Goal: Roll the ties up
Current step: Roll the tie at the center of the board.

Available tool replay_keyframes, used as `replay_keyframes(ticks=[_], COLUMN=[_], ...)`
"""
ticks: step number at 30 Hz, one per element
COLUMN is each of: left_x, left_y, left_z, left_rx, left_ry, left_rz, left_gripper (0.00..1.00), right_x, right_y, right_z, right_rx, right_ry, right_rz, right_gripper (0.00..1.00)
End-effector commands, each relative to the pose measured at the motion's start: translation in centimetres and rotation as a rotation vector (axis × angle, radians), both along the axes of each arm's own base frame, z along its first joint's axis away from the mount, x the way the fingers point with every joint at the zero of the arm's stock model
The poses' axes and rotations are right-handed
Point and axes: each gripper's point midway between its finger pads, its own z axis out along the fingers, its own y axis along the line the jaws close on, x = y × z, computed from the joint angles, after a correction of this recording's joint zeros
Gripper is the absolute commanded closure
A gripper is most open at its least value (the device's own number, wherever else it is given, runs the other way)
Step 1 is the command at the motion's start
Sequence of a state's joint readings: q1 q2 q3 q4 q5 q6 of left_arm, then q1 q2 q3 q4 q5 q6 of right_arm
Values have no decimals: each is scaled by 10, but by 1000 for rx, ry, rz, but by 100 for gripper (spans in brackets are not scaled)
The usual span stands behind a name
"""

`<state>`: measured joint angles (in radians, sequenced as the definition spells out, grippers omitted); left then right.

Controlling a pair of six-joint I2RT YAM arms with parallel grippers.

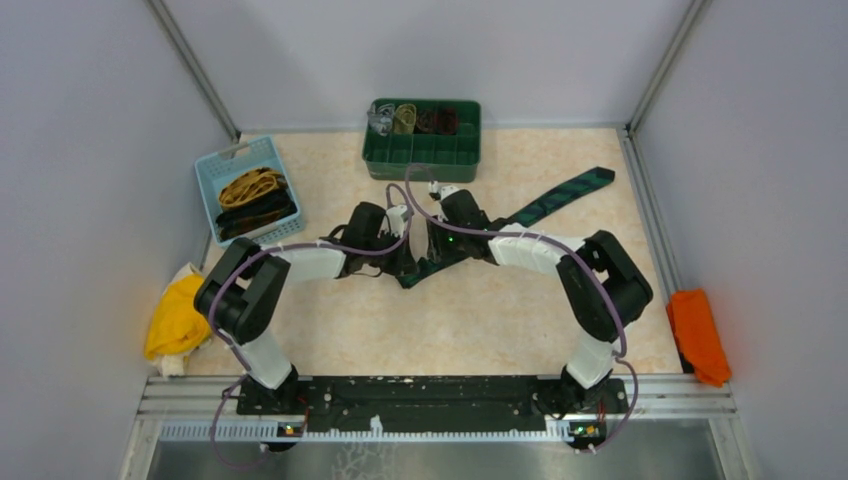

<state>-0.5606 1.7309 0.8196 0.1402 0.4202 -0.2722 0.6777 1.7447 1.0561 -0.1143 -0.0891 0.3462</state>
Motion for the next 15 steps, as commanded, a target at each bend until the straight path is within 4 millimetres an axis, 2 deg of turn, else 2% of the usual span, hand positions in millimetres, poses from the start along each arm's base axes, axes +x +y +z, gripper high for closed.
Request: replay_keyframes(ticks=[1, 10, 15], left_x=[1, 15, 35], left_y=[-2, -19, -13], left_z=[13, 46, 72], left_rx=[2, -88, -81], left_ry=[-9, -80, -162], left_rz=[-4, -26, 64], left_gripper=[100, 100, 100], right_x=[7, -2, -12], right_y=[-7, -16, -17], right_z=[27, 36, 46], right_rx=[29, 30, -24], right_ry=[-92, -140, -212], right_rz=[-23, -17, 3], right_gripper=[64, 63, 62])
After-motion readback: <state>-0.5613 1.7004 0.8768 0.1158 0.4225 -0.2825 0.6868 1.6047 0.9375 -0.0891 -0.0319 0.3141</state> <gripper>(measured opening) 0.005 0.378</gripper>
